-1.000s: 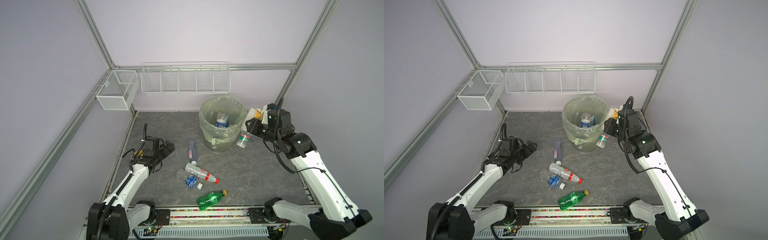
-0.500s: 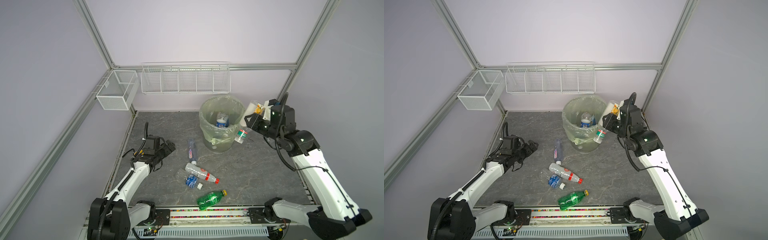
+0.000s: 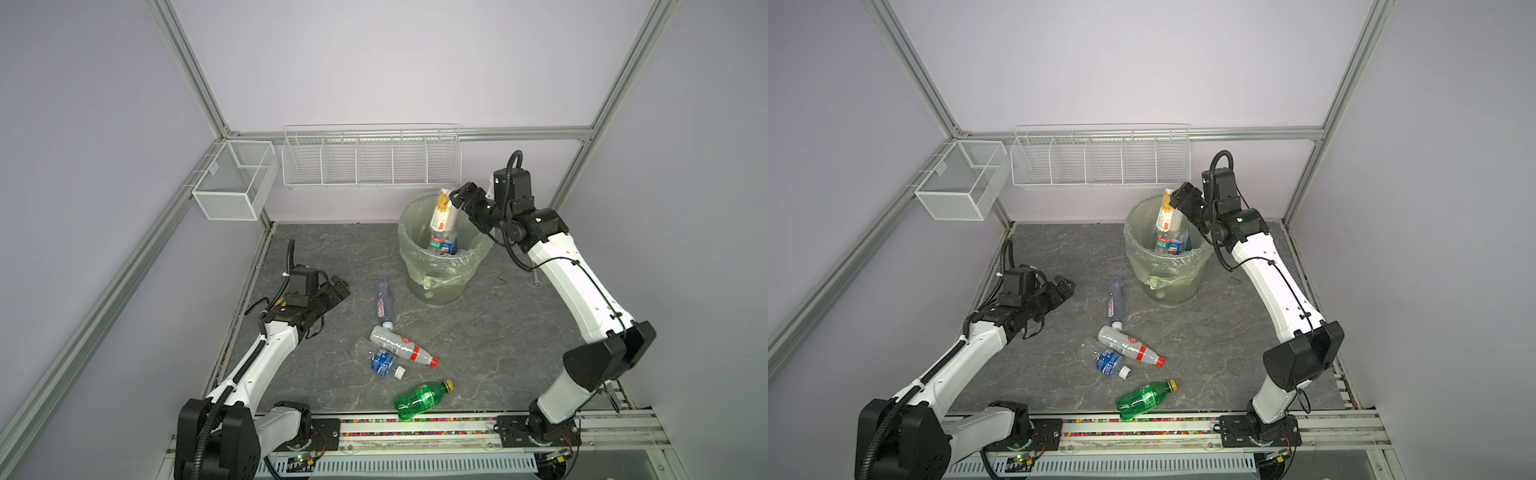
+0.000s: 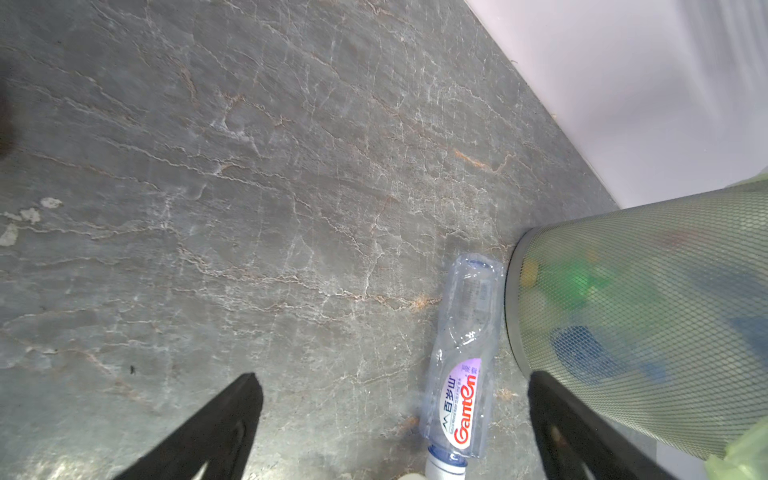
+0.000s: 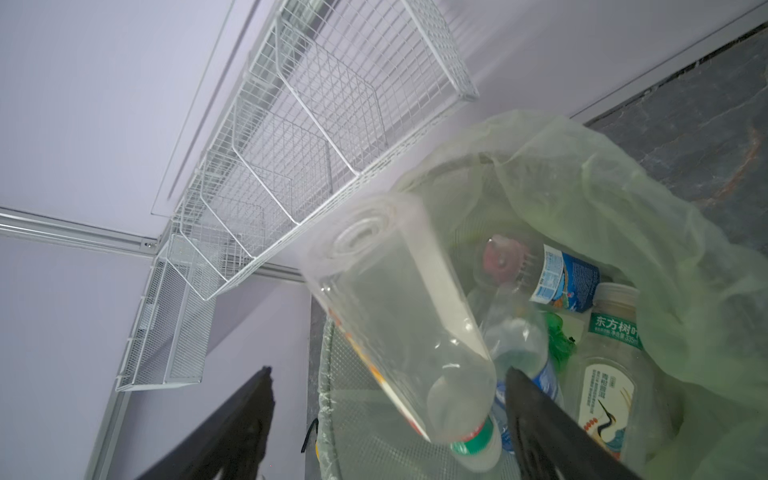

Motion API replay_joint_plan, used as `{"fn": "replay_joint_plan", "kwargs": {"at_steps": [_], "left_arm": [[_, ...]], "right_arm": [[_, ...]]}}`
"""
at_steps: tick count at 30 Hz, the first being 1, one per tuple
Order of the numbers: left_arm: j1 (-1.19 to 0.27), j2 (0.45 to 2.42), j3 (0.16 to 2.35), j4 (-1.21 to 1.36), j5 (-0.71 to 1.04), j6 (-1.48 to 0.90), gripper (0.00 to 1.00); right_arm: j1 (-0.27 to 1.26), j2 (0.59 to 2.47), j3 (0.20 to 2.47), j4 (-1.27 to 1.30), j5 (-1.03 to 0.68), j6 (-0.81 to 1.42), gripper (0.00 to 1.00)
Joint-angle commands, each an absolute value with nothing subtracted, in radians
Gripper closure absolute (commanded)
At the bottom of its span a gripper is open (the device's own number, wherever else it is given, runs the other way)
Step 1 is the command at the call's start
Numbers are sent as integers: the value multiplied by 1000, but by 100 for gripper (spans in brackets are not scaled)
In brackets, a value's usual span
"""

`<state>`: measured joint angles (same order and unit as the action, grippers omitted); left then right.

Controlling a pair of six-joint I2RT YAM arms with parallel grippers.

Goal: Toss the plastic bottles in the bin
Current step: 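Open the right gripper over the bin to drop the peacock-label bottle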

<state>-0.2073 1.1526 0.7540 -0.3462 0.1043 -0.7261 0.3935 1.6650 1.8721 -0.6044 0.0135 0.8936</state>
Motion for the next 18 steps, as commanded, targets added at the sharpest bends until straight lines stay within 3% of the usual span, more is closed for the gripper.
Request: {"fn": "replay_joint_plan", "kwargs": {"at_steps": [1, 6, 18], "left_arm": [[-201, 1129, 752, -366, 83, -707, 0], [-201, 1141, 747, -359, 90, -714, 0], [-201, 1140, 762, -379, 110, -718, 0]], "right_arm": [[390, 1518, 1781, -552, 59, 863, 12], [382, 1425, 1743, -669, 102, 769, 12], [381, 1209, 1484, -682, 76, 627, 12]]}}
